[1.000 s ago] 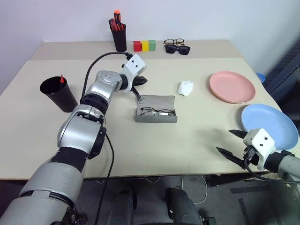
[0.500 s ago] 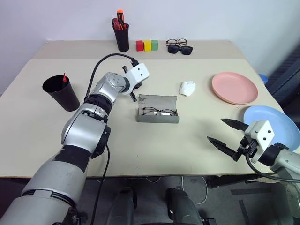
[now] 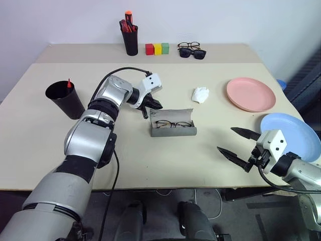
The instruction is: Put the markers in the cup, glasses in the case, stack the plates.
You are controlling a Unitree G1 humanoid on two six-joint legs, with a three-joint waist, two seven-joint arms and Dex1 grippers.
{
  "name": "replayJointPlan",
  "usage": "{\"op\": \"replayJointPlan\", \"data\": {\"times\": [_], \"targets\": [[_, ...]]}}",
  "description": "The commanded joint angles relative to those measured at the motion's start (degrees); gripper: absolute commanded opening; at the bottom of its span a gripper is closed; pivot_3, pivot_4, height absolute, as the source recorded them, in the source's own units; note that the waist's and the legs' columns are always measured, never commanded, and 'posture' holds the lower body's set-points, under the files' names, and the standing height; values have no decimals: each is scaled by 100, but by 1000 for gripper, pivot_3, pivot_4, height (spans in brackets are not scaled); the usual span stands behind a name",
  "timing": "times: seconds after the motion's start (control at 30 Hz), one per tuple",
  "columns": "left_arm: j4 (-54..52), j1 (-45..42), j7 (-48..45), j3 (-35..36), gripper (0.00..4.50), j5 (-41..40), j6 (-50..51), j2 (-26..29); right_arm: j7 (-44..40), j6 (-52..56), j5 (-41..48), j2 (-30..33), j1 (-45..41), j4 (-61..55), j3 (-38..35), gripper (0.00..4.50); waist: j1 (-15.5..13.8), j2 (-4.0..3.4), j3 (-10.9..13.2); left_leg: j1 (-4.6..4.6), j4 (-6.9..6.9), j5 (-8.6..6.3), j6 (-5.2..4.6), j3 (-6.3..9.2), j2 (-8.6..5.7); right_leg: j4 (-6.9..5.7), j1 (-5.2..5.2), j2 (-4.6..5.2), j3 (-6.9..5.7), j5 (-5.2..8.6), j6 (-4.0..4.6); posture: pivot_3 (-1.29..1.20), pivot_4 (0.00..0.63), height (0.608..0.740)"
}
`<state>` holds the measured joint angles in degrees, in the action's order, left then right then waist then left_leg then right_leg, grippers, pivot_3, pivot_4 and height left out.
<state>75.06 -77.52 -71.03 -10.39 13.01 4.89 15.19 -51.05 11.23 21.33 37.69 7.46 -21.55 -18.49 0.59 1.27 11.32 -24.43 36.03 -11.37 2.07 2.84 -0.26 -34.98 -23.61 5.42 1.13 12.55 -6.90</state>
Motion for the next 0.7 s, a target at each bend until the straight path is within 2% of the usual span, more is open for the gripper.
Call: {"op": "replayJointPlan", "data": {"times": [0.03,0.17,0.27,0.47,0.53,0.63,0.7], "targets": [[-207,232,-506,-149,21,29,20,3,123,-143,20,6,-81,40,-63,4125,8,0,0,0,0,0,0,0,0,-1,-1,0,0,0,0,0,150,740],[-597,509,-1018,-317,21,4,60,-35,353,-73,0,-15,-161,118,-107,4125,3,0,0,-2,2,0,-1,3,0,-8,-3,-1,0,0,1,0,150,740],[-943,764,-954,-375,21,-16,81,-71,837,20,-128,-112,-291,240,-224,4125,-1,0,0,-2,5,0,-1,4,0,-7,-2,0,0,0,1,0,150,740],[-1845,892,-743,182,21,-750,344,-58,1846,605,-399,-107,-404,368,-538,4125,-16,0,0,-7,6,0,-1,7,0,-8,-4,0,0,0,2,0,150,740],[-2828,992,-897,467,21,-1325,978,-137,2088,1062,-444,15,-358,513,-733,4125,-17,0,1,-7,6,1,-1,8,0,-7,-4,0,0,0,2,0,150,740],[-4307,1319,-909,482,21,-1868,1963,-257,2255,1412,-493,111,-274,733,-903,4125,-15,-4,-2,-7,5,1,-1,9,-1,-7,-2,2,1,1,2,0,150,740],[-5136,1651,-904,244,537,-2016,2346,-281,2345,1512,-574,126,-262,924,-909,4125,0,-17,-9,-2,3,0,-2,9,-1,-7,3,2,1,2,1,0,150,740]]}}
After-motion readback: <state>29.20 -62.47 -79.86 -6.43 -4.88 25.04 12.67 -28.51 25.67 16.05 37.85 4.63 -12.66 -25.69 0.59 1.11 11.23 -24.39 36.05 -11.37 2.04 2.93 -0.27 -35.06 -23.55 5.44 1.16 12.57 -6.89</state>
